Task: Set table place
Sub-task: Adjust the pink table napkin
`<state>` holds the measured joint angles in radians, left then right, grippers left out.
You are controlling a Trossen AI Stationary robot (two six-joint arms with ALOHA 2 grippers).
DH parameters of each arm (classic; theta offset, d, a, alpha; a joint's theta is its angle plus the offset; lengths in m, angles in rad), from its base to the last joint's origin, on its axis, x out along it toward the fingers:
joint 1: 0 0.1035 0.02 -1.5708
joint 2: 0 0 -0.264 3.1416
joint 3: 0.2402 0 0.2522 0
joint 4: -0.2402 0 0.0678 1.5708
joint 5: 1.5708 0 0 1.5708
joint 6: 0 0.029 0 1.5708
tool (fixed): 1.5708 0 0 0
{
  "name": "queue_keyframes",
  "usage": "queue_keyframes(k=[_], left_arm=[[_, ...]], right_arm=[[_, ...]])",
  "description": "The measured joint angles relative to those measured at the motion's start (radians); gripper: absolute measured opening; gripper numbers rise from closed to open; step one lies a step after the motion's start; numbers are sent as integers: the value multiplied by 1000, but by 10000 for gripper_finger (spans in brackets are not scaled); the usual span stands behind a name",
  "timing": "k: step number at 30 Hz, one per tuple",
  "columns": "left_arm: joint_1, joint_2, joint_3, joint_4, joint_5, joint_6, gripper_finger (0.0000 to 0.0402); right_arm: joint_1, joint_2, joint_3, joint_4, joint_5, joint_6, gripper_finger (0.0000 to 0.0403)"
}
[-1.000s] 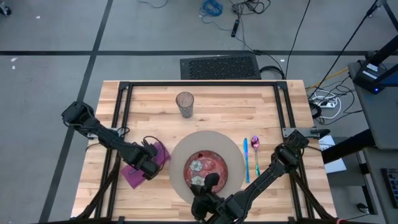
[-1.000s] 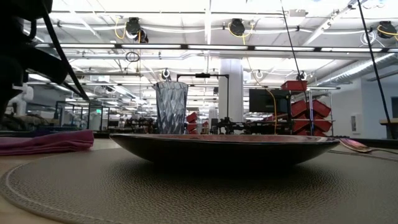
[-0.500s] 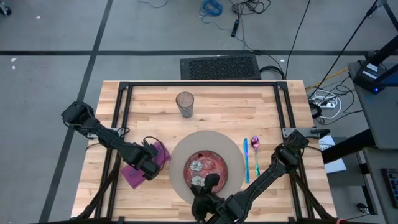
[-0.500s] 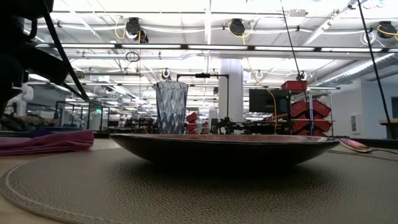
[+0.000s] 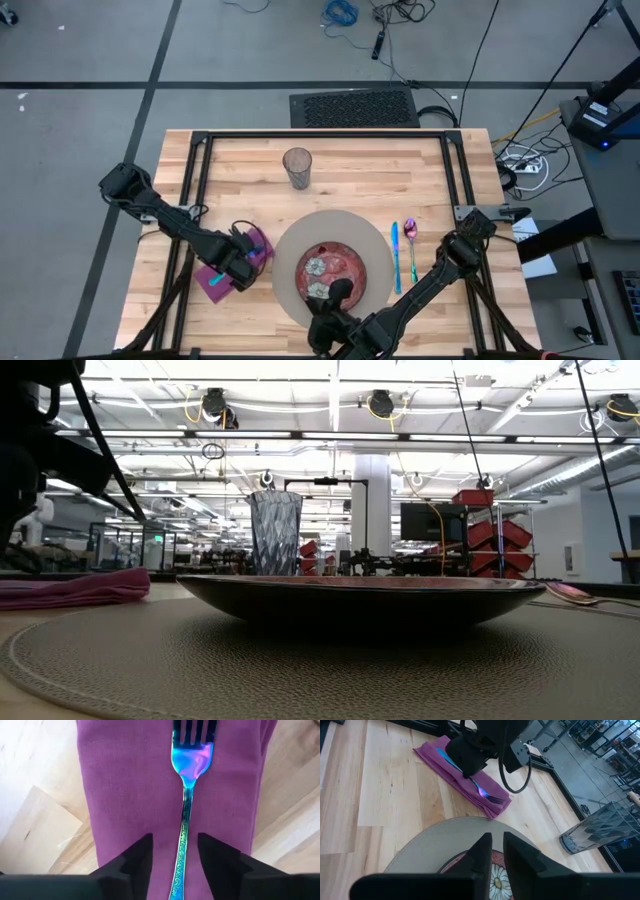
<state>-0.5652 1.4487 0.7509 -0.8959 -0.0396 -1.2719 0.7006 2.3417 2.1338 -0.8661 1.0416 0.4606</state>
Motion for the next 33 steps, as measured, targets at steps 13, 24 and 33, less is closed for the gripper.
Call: queue_keyframes(k=[13,24,33], left_arm=[[-23,0,89,-175,8,35,149],[-157,0,71,-238,238,-89,54],[-201,2,-27,-168,294,-155,0]], right_arm=[[1,0,0,0,0,0,34],[9,0,0,-7,0,8,34],[9,0,0,0,0,11,34]])
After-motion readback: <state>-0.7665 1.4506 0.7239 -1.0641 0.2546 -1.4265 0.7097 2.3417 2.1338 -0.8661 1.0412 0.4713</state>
